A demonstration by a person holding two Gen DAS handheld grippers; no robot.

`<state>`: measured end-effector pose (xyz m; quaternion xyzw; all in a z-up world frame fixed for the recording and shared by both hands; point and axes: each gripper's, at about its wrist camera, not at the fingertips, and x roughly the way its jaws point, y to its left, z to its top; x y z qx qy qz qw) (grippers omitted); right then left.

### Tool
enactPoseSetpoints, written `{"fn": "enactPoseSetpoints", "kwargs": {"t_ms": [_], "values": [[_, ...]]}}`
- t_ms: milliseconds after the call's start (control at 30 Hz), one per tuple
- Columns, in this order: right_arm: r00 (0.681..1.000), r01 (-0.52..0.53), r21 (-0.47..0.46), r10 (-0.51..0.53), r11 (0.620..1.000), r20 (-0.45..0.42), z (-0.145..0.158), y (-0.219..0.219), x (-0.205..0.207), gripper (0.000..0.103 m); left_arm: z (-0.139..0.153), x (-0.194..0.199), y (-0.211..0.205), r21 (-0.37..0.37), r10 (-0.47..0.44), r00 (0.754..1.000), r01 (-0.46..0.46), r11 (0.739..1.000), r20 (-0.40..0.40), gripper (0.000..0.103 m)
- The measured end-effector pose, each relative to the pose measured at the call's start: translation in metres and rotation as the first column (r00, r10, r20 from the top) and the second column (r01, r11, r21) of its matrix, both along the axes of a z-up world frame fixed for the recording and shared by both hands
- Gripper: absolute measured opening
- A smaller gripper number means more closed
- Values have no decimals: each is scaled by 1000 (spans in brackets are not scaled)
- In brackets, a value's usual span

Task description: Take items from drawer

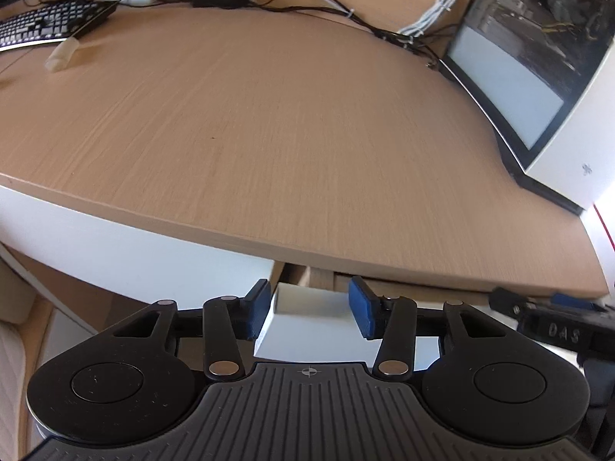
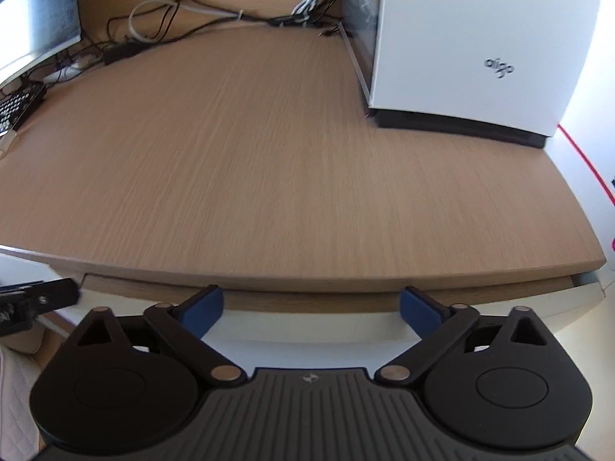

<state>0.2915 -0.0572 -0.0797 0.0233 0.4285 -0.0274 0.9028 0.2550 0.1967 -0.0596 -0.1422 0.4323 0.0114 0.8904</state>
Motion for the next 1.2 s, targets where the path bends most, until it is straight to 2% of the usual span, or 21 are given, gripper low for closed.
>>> {"fn": "enactPoseSetpoints", "kwargs": {"t_ms": [100, 167, 300, 633, 933, 1133, 1200], "values": [[1000, -10, -12, 10, 1000, 11, -1, -1, -4, 100, 1, 8, 0, -4, -12, 1000, 12, 1000, -17, 52], [1000, -4, -9, 4, 1000, -4, 0, -3, -3, 100, 0, 12, 1, -19, -29, 999, 28, 999, -35, 56], [1000, -13, -6, 13, 1000, -28, 1, -5, 1, 101, -5, 15, 3, -26, -111, 994, 110, 994, -22, 65], [998, -59, 24, 59, 998, -10, 3, -15, -8, 97, -8, 6, 4, -12, -222, 974, 223, 975, 33, 66], [997, -71, 64, 70, 995, 22, 3, -16, -18, 97, -6, 4, 3, 7, -292, 956, 292, 956, 23, 70], [1000, 7, 48, -8, 999, 11, 0, -13, -9, 96, -6, -3, 3, 6, -302, 953, 302, 953, 21, 70], [999, 34, 44, -34, 998, -5, -3, -15, -5, 96, -5, -5, 5, 7, -301, 953, 301, 954, 21, 66]]}}
